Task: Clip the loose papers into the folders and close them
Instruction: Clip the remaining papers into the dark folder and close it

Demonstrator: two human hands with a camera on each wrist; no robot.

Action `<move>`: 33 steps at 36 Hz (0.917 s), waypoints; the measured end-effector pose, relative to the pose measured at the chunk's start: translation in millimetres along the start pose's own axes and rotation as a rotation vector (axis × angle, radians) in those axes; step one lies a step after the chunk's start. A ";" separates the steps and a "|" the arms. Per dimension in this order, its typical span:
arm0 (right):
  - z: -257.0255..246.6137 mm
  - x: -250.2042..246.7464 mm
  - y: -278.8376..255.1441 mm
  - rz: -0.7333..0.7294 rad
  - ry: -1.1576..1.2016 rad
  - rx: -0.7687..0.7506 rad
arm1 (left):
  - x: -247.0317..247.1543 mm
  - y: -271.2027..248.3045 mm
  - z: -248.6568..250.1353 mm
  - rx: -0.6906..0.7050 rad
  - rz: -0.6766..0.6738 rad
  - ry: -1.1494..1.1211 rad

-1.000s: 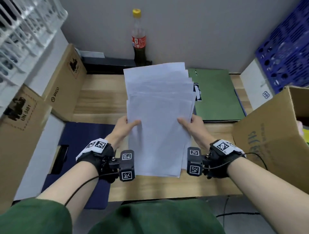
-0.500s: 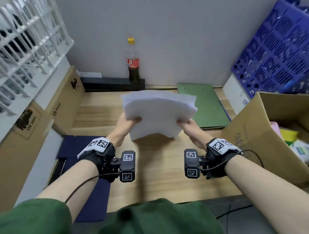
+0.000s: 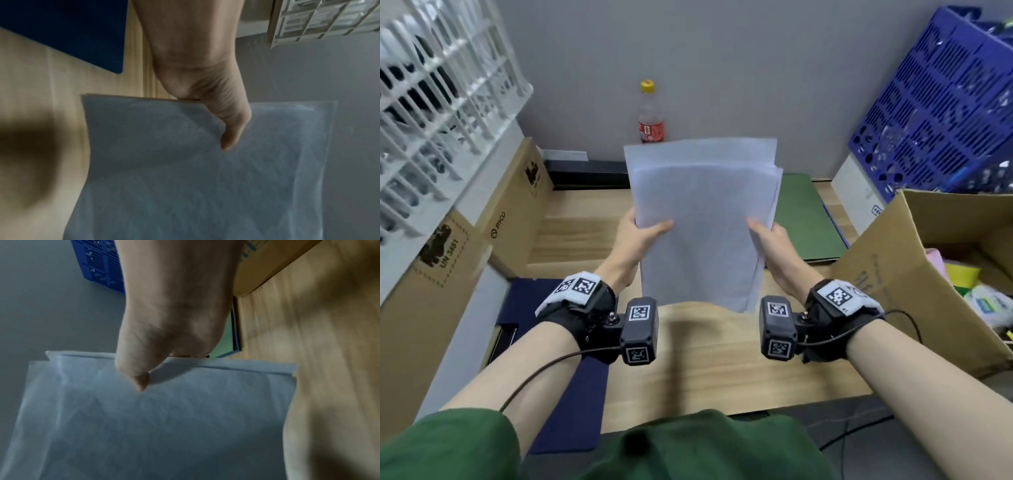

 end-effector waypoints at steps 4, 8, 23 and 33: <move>42.1 -9.8 -16.7 -0.047 -0.109 0.088 | -4.8 -16.6 -34.6 -0.080 -0.048 0.105; 61.4 -6.5 -29.1 -0.081 -0.162 0.109 | 1.8 -26.9 -50.6 -0.123 -0.041 0.161; 26.3 4.5 -16.0 -0.060 -0.171 0.043 | 1.4 -12.2 -26.7 -0.086 0.091 0.174; 42.1 -12.1 0.5 0.076 -0.322 -0.007 | -0.7 -14.4 -40.3 -0.227 -0.085 0.233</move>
Point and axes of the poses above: each hand's wrist, its own y-axis towards the middle knuckle, its own x-axis out of the palm, z = x × y, the point moved 4 cm from there along y, towards the middle knuckle, and after that the axes turned 11 degrees about y, right-handed, at the moved point
